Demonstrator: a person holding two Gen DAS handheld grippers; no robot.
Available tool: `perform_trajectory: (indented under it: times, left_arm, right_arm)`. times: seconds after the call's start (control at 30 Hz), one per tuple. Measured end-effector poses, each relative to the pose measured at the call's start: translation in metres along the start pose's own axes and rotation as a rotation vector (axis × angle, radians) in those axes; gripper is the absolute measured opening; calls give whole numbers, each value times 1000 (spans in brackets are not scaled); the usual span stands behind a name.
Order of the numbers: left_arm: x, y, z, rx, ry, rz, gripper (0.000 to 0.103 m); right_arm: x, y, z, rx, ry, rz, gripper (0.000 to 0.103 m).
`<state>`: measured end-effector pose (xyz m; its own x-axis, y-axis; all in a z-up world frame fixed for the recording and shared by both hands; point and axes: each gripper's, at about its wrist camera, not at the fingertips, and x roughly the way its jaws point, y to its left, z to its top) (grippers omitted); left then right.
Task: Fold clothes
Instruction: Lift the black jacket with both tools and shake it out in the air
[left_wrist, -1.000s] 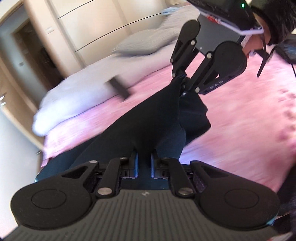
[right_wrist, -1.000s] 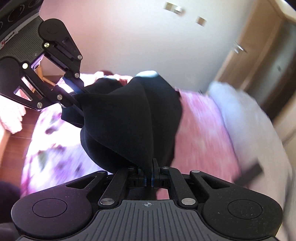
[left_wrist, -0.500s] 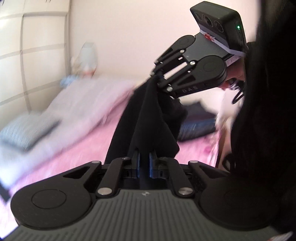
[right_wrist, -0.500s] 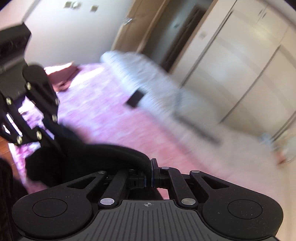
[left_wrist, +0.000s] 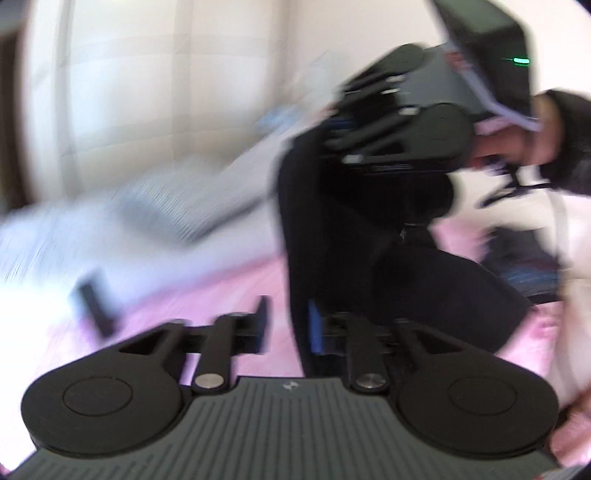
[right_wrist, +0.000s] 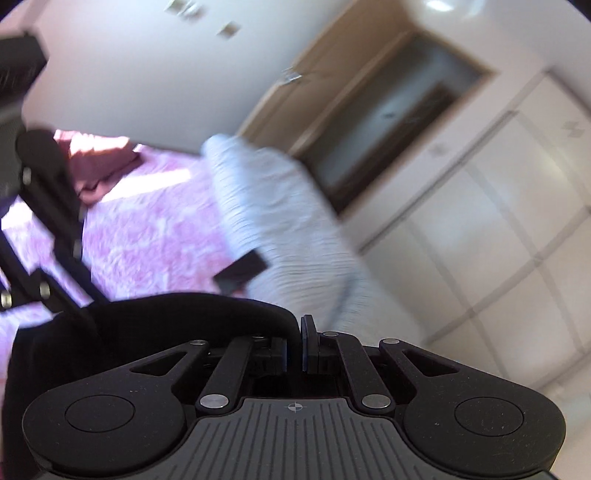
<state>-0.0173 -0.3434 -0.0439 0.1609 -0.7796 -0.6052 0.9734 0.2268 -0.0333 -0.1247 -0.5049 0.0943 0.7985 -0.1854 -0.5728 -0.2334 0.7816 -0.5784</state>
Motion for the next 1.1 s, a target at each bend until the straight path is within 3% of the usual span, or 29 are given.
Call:
perform_trajectory:
  times: [0.03, 0.1, 0.17, 0.37, 0.43, 0.57, 0.73, 0.8, 0.83, 0.9, 0.97, 1.1]
  left_arm:
    - [23, 21, -10, -27, 52, 53, 34]
    - [50, 52, -31, -77, 119, 109, 34]
    - [64, 78, -56, -129, 166, 138, 37]
    - [101, 119, -123, -257, 296, 63, 46]
    - [108, 97, -137, -210, 334, 19, 47]
    - [142, 31, -144, -23, 360, -80, 50]
    - [151, -42, -141, 53, 371, -125, 52]
    - [146, -63, -141, 60, 385, -120, 55]
    - [143, -74, -142, 79, 390, -118, 56]
    - [137, -97, -141, 178, 385, -113, 59]
    - [136, -125, -145, 360, 368, -116, 60]
    - [149, -163, -147, 626, 285, -115, 60]
  right_arm:
    - [45, 4, -2, -8, 61, 1, 18]
    - [81, 13, -17, 55, 113, -4, 68]
    - [98, 19, -35, 144, 131, 2, 81]
    - [86, 35, -147, 516, 362, 101, 81]
    - [83, 39, -185, 617, 422, 141, 81]
    - [75, 46, -260, 819, 541, 221, 81]
    - [101, 50, -315, 1012, 456, 424, 81]
    - [99, 45, -326, 1058, 422, 465, 80]
    - [97, 41, -328, 1067, 411, 480, 74]
    - [93, 33, -329, 1086, 388, 510, 36]
    - [82, 23, -325, 1103, 375, 526, 6]
    - [68, -3, -314, 1187, 269, 595, 4]
